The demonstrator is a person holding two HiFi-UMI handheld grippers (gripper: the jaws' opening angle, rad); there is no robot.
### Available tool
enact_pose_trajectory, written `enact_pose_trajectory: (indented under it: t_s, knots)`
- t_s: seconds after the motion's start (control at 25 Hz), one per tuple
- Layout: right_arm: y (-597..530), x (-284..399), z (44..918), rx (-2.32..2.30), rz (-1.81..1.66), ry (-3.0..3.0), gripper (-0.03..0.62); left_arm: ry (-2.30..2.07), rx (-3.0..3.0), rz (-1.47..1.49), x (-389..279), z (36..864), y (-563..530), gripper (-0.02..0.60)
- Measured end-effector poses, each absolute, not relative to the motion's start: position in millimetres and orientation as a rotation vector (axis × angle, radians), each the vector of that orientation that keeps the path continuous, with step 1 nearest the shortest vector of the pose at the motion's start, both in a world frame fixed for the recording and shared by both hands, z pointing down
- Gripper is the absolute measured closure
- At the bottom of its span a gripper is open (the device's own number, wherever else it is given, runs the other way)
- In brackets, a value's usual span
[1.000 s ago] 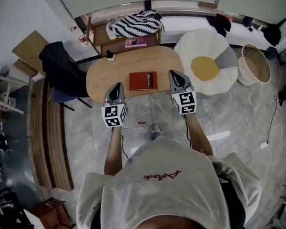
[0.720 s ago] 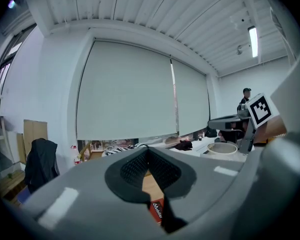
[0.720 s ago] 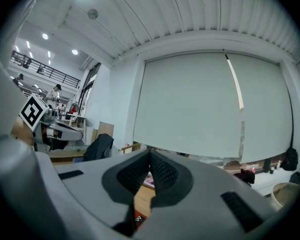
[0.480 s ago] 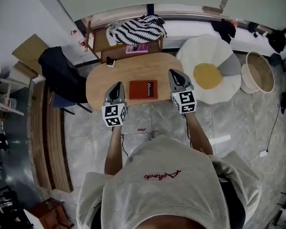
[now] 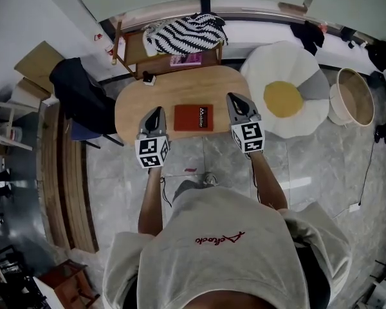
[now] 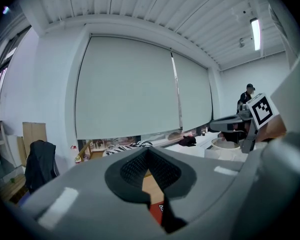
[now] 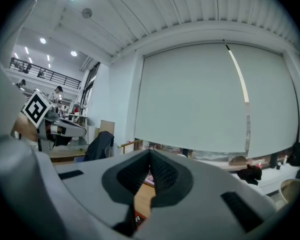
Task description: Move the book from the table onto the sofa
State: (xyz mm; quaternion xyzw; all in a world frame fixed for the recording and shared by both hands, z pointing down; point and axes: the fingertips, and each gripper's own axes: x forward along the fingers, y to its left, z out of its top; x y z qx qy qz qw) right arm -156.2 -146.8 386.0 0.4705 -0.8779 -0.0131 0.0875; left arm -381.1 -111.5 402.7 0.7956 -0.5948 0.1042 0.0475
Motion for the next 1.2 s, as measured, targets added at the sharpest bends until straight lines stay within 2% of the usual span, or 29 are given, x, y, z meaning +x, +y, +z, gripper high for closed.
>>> enact_pose_trajectory:
  t_s: [0.6, 1.2]
  knots:
    - [-154, -168, 421, 1.344, 0.030, -2.583, 0.585, -1.759, 2.398, 0.377, -388, 435, -122, 0.572]
    - [-192, -192, 499, 1.312, 0.162, -2.489, 0.586, -1.643, 2.336, 0.451, -407, 511, -158, 0.572]
